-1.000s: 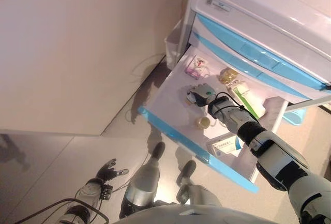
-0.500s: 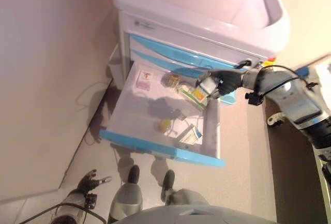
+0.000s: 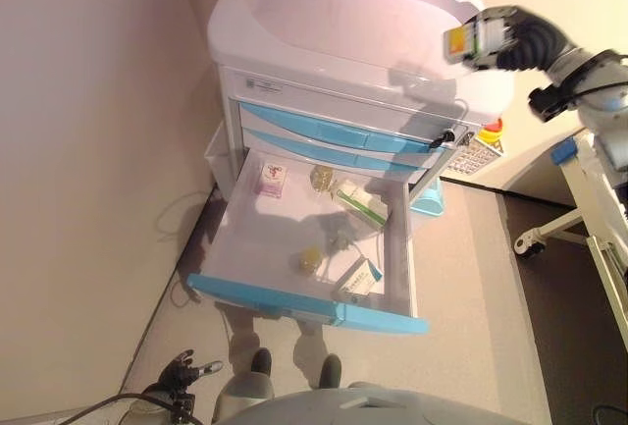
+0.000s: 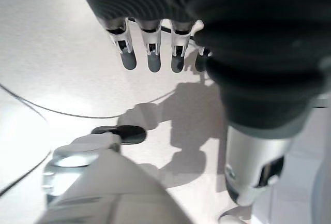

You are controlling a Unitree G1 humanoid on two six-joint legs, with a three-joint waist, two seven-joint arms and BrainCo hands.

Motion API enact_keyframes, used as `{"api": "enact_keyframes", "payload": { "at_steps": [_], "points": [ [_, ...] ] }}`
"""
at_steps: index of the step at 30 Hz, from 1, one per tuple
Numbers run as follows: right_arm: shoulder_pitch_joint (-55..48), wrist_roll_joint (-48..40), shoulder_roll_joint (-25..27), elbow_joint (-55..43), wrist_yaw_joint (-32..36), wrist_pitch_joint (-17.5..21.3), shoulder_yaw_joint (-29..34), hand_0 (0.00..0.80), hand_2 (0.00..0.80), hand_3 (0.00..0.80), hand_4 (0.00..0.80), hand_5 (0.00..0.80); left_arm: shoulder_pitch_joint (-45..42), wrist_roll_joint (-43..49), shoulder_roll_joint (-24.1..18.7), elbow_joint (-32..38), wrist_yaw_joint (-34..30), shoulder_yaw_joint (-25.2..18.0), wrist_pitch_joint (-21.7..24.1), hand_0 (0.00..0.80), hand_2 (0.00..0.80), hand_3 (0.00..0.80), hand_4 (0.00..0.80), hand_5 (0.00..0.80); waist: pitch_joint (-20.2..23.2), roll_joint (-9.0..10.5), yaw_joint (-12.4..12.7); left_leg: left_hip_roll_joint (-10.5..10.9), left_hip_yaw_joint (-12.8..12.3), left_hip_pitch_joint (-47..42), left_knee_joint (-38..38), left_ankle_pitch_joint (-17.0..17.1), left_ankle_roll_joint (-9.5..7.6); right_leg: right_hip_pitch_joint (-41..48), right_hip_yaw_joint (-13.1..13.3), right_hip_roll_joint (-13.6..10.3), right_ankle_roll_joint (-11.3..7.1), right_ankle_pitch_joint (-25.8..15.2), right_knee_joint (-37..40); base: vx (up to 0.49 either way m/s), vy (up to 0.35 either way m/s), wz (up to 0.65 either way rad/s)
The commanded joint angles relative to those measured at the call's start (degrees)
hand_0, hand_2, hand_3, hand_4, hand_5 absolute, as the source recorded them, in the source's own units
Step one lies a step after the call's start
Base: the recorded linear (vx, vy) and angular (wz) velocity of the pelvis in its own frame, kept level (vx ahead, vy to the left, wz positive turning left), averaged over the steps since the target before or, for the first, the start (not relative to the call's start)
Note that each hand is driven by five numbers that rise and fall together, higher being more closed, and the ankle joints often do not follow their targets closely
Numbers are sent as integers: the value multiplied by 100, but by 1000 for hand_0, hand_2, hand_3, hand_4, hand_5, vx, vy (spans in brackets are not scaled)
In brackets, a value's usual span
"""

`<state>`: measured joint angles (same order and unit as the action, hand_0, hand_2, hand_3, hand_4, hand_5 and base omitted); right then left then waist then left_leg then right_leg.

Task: Open the drawer and pick up the medicine

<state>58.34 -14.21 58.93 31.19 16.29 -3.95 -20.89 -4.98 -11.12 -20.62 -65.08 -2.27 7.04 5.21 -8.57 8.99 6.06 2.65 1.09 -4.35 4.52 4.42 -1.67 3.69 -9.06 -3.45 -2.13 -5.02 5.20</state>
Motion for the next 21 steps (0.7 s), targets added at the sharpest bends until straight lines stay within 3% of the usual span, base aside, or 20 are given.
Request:
{"api": "enact_keyframes", "payload": {
  "at_steps": [1,7,12,21],
  "points": [
    [1229,16,444,639,-412,-141,-645,800,800,800,800,800,80,59,-208,-294,-46,309,51,0,0,0,0,0,228,4,330,117,306,-46,-4,-646,53,186,-266,60,-249,499,-466,12,22,17],
    [2223,699,385,1713,-226,-407,-1672,800,800,800,800,800,41,0,-259,-225,-33,421,1,0,0,0,0,0,127,14,551,160,476,45,-13,-590,53,169,-428,25,-228,505,-474,10,22,18],
    [2642,1240,311,2383,-144,-364,-2136,800,800,800,800,800,27,-25,-318,-126,-13,480,45,0,0,0,0,0,-33,18,709,185,603,130,-33,-559,33,122,-530,-1,-223,507,-512,3,5,21],
    [3167,1913,261,2898,-14,-696,-2805,800,800,800,800,800,63,-83,-515,255,-14,554,37,0,0,0,0,0,-333,34,917,218,773,349,-42,-471,9,-25,-669,-23,-225,491,-540,-16,-13,16]
  ]
}}
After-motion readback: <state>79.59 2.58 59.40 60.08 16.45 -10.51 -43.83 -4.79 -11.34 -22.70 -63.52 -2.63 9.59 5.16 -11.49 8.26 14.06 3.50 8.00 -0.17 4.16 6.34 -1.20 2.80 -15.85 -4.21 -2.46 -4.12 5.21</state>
